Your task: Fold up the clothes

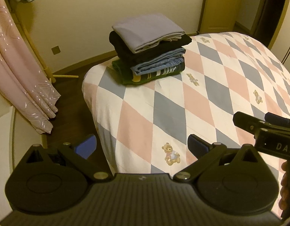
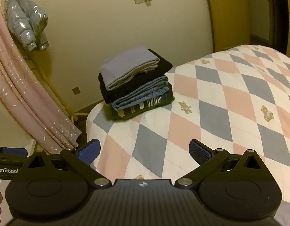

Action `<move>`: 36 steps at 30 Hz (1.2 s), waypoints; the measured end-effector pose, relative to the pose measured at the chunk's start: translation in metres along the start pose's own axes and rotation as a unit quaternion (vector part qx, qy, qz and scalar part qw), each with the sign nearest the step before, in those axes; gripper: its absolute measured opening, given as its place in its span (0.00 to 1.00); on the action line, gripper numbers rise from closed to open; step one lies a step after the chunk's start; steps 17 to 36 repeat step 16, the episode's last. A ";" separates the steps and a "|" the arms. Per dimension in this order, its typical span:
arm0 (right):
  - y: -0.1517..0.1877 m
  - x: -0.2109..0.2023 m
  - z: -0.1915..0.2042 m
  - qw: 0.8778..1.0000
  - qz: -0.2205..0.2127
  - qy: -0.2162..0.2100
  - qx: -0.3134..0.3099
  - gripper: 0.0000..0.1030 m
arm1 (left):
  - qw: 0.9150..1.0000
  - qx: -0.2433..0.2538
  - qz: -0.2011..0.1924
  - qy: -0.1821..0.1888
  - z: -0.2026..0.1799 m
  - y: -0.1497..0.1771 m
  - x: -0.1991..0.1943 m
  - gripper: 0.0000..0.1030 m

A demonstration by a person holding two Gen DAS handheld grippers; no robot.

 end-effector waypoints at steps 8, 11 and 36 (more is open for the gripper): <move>-0.001 -0.002 -0.006 1.000 -0.004 -0.001 0.005 1.00 | 1.000 0.009 0.001 -0.001 -0.007 -0.003 0.002 0.99; -0.003 -0.005 -0.007 1.000 -0.007 -0.002 0.007 1.00 | 1.000 0.011 -0.008 -0.001 -0.008 -0.005 -0.002 0.99; -0.004 -0.009 -0.008 1.000 -0.013 -0.001 0.008 1.00 | 1.000 0.014 -0.025 -0.002 -0.009 -0.008 -0.011 0.99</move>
Point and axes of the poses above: each gripper's, at about its wrist camera, not at the fingertips, and x roughly the way its jaws point, z to its left, y to its underside, the point moved 10 cm from there along x, roughly the way its jaws point, and after that the axes turned 7 degrees about -x, right-handed, at the moved point
